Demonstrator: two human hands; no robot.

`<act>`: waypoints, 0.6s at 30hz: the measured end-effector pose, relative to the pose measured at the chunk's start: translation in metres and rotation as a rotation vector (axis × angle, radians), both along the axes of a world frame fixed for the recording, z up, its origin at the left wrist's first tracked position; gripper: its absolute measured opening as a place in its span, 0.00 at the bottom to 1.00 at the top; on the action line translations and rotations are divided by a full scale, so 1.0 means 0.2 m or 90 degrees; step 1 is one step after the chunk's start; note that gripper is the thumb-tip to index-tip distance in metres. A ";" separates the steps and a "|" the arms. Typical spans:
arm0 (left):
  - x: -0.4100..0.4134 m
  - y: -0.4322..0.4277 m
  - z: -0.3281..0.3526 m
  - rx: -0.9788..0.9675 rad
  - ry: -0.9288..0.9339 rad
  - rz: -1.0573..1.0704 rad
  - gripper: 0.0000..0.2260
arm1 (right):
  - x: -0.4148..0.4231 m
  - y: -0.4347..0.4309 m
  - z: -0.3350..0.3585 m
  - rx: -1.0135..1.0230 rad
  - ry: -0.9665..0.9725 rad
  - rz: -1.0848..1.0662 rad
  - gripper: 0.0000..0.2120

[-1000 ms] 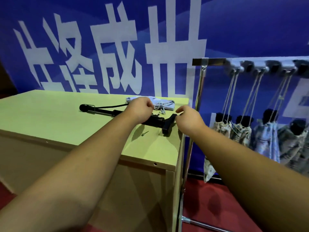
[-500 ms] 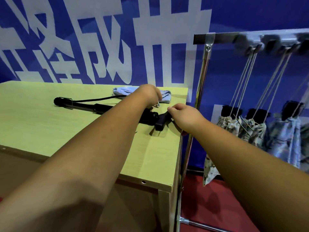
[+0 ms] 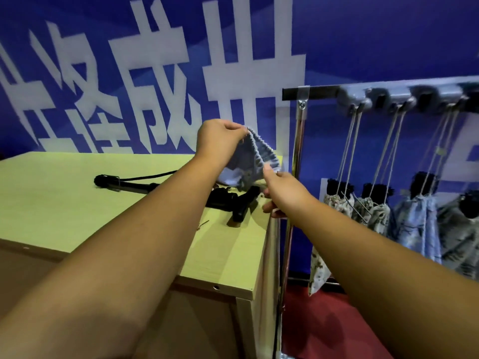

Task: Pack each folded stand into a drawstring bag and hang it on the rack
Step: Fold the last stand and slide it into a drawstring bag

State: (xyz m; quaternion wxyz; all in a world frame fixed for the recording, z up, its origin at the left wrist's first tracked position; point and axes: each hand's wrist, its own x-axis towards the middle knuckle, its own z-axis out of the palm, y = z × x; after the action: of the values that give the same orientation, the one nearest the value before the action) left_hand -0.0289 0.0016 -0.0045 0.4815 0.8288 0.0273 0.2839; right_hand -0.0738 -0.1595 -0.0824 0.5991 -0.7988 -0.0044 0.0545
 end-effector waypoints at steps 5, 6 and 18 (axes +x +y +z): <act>-0.21 -0.08 0.23 -0.019 -0.018 0.008 0.06 | -0.13 -0.02 0.20 0.200 0.036 -0.098 0.29; -0.26 -0.09 0.27 -0.024 -0.016 -0.003 0.05 | -0.17 -0.03 0.24 0.242 0.048 -0.095 0.23; -0.89 0.02 0.62 0.144 -0.042 0.059 0.04 | -0.78 0.02 0.65 0.294 -0.163 -0.045 0.09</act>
State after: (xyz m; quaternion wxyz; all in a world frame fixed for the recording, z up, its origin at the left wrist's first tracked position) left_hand -0.2076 0.0062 0.1190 0.3717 0.8659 0.0175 0.3344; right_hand -0.2300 -0.1559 0.0470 0.7615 -0.6412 -0.0641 -0.0703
